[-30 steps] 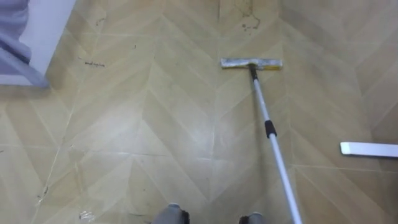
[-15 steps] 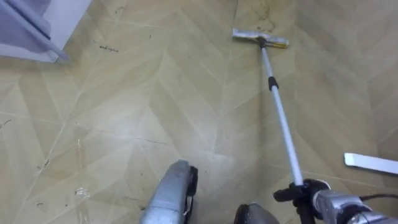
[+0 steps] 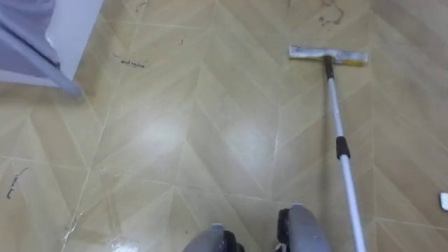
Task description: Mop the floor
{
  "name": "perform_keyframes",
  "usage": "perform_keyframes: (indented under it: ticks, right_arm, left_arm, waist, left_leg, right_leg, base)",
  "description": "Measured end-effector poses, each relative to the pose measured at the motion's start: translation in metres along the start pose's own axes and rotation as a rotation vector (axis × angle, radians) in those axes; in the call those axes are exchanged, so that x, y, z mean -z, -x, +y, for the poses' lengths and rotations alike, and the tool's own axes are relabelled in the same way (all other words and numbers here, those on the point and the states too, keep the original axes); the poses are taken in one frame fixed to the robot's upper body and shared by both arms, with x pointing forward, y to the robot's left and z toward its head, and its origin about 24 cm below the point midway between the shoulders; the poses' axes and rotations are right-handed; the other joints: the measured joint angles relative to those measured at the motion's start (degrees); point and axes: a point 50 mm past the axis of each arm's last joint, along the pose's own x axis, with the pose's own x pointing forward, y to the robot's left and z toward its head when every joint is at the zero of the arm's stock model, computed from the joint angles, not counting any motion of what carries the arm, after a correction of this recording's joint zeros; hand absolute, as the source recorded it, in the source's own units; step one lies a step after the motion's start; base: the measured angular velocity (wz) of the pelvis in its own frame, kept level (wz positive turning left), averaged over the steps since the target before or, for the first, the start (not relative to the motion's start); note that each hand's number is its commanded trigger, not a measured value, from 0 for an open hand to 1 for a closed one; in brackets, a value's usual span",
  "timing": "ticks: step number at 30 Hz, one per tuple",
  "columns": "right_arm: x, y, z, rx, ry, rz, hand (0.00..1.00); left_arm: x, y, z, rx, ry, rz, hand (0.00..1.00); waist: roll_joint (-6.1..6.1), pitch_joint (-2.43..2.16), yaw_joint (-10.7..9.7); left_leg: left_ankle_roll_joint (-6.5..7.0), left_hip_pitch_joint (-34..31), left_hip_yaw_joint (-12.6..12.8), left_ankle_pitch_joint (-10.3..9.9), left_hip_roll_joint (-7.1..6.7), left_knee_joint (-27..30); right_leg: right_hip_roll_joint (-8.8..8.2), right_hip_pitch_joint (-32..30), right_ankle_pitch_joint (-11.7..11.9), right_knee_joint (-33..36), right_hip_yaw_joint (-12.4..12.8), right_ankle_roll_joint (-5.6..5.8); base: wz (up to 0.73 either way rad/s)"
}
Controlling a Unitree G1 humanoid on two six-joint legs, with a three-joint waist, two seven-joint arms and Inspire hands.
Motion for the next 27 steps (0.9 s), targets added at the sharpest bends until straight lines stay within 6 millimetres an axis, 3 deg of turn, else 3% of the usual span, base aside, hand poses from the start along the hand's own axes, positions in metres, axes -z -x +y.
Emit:
perform_keyframes:
  ticks: [1,2,3,4,5,6,7,8,9,10,11,12,14,15,16,17,18,19,20,21,22,24,27]
  right_arm:
    - [-0.008,0.001,-0.001,0.007,0.0,-0.007,1.0]
    - [-0.02,0.003,-0.004,0.017,0.002,-0.018,1.0]
    - [-0.028,0.005,-0.005,0.026,-0.002,-0.03,1.0]
    - [-0.046,0.008,-0.009,0.04,-0.005,-0.06,1.0]
    - [-0.059,0.012,-0.01,0.046,-0.004,-0.086,1.0]
    - [-0.086,0.02,-0.014,0.059,-0.007,-0.156,1.0]
    - [-0.118,0.031,-0.015,0.062,-0.007,-0.243,1.0]
    - [-0.134,0.038,-0.015,0.061,-0.01,-0.294,1.0]
    - [-0.159,0.05,-0.016,0.044,-0.031,-0.382,1.0]
    - [-0.18,0.062,-0.012,0.018,-0.036,-0.462,1.0]
    - [-0.187,0.067,-0.01,0.001,-0.042,-0.492,1.0]
    - [-0.193,0.07,-0.008,-0.031,-0.064,-0.521,1.0]
    - [-0.181,0.063,-0.009,-0.061,-0.099,-0.489,1.0]
    - [-0.174,0.058,-0.009,-0.067,-0.101,-0.473,1.0]
    - [-0.154,0.047,-0.014,-0.079,-0.134,-0.422,1.0]
    - [-0.131,0.036,-0.019,-0.081,-0.159,-0.36,1.0]
    - [-0.118,0.031,-0.021,-0.078,-0.171,-0.321,1.0]
    - [-0.089,0.02,-0.026,-0.056,-0.169,-0.232,1.0]
    - [-0.074,0.015,-0.03,-0.036,-0.161,-0.188,1.0]
    - [-0.046,0.009,-0.038,0.004,-0.136,-0.111,1.0]
    - [-0.025,0.005,-0.04,0.032,-0.121,-0.06,1.0]
    - [-0.009,0.002,-0.035,0.041,-0.12,-0.022,1.0]
    - [-0.001,0.0,-0.016,0.035,-0.102,0.002,1.0]
  left_arm:
    - [0.005,0.0,0.0,-0.003,-0.001,0.027,0.0]
    - [0.01,0.001,0.002,-0.012,0.002,0.05,0.0]
    - [0.01,0.001,0.003,-0.018,0.004,0.057,0.0]
    - [0.011,0.0,0.007,-0.032,0.004,0.059,0.0]
    - [0.011,0.0,0.009,-0.043,0.0,0.058,0.0]
    - [0.012,0.0,0.01,-0.051,0.001,0.062,0.0]
    - [0.013,0.0,0.01,-0.054,-0.006,0.059,0.0]
    - [0.013,0.001,0.01,-0.055,-0.011,0.057,0.0]
    - [0.008,0.0,0.01,-0.056,-0.013,0.028,0.0]
    - [0.005,0.0,0.011,-0.059,-0.011,0.011,0.0]
    - [0.005,0.001,0.011,-0.059,-0.01,0.008,0.0]
    - [0.007,0.002,0.01,-0.051,-0.008,0.004,0.0]
    - [0.013,0.005,0.007,-0.02,-0.007,0.0,0.0]
    - [0.015,0.005,0.006,-0.008,-0.01,0.007,0.0]
    - [0.015,0.004,0.006,0.009,-0.005,0.012,0.0]
    - [0.008,0.003,0.006,0.009,-0.004,-0.006,0.0]
    - [0.006,0.003,0.006,0.009,-0.004,-0.011,0.0]
    - [0.004,0.004,0.004,0.012,0.0,-0.019,0.0]
    - [0.004,0.004,0.002,0.017,0.003,-0.022,0.0]
    - [0.0,0.005,-0.001,0.024,0.017,-0.035,0.0]
    - [-0.005,0.005,0.0,0.019,0.032,-0.052,0.0]
    - [-0.01,0.004,0.004,-0.003,0.048,-0.076,0.0]
    - [-0.015,0.003,0.006,-0.031,0.046,-0.092,0.0]
  waist:
    - [-0.46,0.26,0.2]
    - [-0.8,0.33,0.4]
    - [-0.92,0.31,0.6]
    - [-1.81,0.7,1.8]
    - [-2.5,0.97,2.7]
    - [-3.54,1.15,4.5]
    - [-5.45,1.45,5.7]
    - [-5.87,1.39,6.2]
    - [-5.87,1.42,6.5]
    - [-6.89,2.02,7.6]
    - [-7.3,2.13,8.2]
    - [-7.97,2.0,8.9]
    - [-7.33,1.79,9.2]
    - [-7.32,1.65,8.9]
    - [-7.11,1.16,7.9]
    - [-6.84,1.12,7.6]
    - [-6.83,1.1,7.5]
    - [-6.63,0.8,7.1]
    - [-6.13,0.46,6.6]
    - [-4.56,-0.35,5.8]
    - [-3.42,-0.52,5.1]
    - [-2.48,-0.48,3.2]
    - [-1.67,0.01,1.2]
  left_leg:
    - [-0.37,2.5,0.0,-1.7,-0.04,-0.2]
    - [-1.33,4.5,0.0,-3.0,0.01,0.8]
    - [-1.94,4.6,0.2,-2.8,0.36,2.9]
    - [-6.72,2.8,0.6,0.7,1.64,11.1]
    - [-8.56,1.3,0.9,4.0,2.37,15.5]
    - [-8.35,-1.6,1.4,12.4,3.43,23.2]
    - [-9.19,-5.3,1.3,21.6,3.37,28.6]
    - [-9.53,-7.5,0.9,23.2,3.3,30.4]
    - [-9.27,-12.4,-0.5,22.7,3.46,32.2]
    - [-9.21,-16.0,-1.2,20.8,4.0,30.3]
    - [-9.28,-17.1,-1.5,19.7,4.24,27.7]
    - [-9.51,-18.0,-1.9,17.8,4.26,19.5]
    - [-8.91,-16.7,-3.9,18.2,4.63,0.0]
    - [-7.4,-16.8,-3.3,18.5,4.63,-0.2]
    - [-4.41,-15.8,-2.4,16.8,3.65,0.1]
    - [-2.39,-14.5,-1.6,15.3,2.61,0.0]
    - [-1.74,-13.6,-0.9,14.5,2.06,-0.1]
    - [-0.75,-11.4,0.3,12.8,0.65,-0.6]
    - [-0.28,-10.5,0.4,12.1,-0.23,-0.8]
    - [0.48,-9.3,0.4,10.8,-1.51,-1.0]
    - [1.04,-8.2,0.4,9.6,-2.01,-1.3]
    - [1.37,-6.9,-0.1,8.9,-3.06,-2.8]
    - [1.39,-4.4,-0.3,8.8,-3.14,-5.7]
  right_leg:
    - [-0.18,1.7,-0.3,-3.9,-2.1,-1.34]
    - [-0.09,3.7,-1.5,-3.3,-2.6,-4.09]
    - [-0.07,4.3,-2.7,-2.2,-2.7,-4.05]
    - [0.96,5.4,-5.1,0.4,-2.1,-4.37]
    - [1.67,5.8,-6.0,1.6,-1.3,-4.61]
    - [2.62,6.8,-7.9,3.7,-0.4,-5.57]
    - [2.72,7.3,-9.5,5.3,0.3,-6.71]
    - [2.99,7.4,-10.3,5.8,0.5,-6.88]
    - [3.58,8.1,-11.9,6.7,0.5,-7.0]
    - [4.2,9.5,-13.4,7.3,0.7,-6.73]
    - [4.41,10.5,-14.2,7.3,0.9,-6.72]
    - [4.37,12.9,-15.8,6.8,1.0,-6.12]
    - [4.34,18.8,-19.4,5.0,0.7,-4.85]
    - [3.88,19.9,-20.5,4.9,0.7,-4.11]
    - [3.0,21.6,-22.0,4.2,0.7,-2.5]
    - [2.22,22.5,-21.8,4.1,1.6,-1.76]
    - [1.65,23.2,-21.6,4.3,2.2,-1.1]
    - [-0.06,24.5,-21.0,5.4,2.8,0.46]
    - [-0.93,24.9,-20.2,6.2,2.6,1.81]
    - [-1.77,24.9,-17.6,8.3,2.3,2.96]
    - [-2.04,23.9,-14.2,10.8,2.8,3.34]
    - [-1.85,21.0,-10.6,14.7,4.4,3.11]
    - [-0.94,12.8,-10.6,13.7,5.0,2.88]
  base:
    - [0.0]
    - [0.04]
    - [0.0]
    - [-0.16]
    - [-0.46]
    - [-0.62]
    - [-0.57]
    - [-0.34]
    - [-0.21]
    - [-0.19]
    - [-0.11]
    - [0.09]
    - [0.12]
    - [0.31]
    - [0.53]
    - [0.52]
    - [0.3]
    - [0.19]
    - [0.3]
    - [0.22]
    - [0.12]
    - [-0.02]
    - [-0.09]
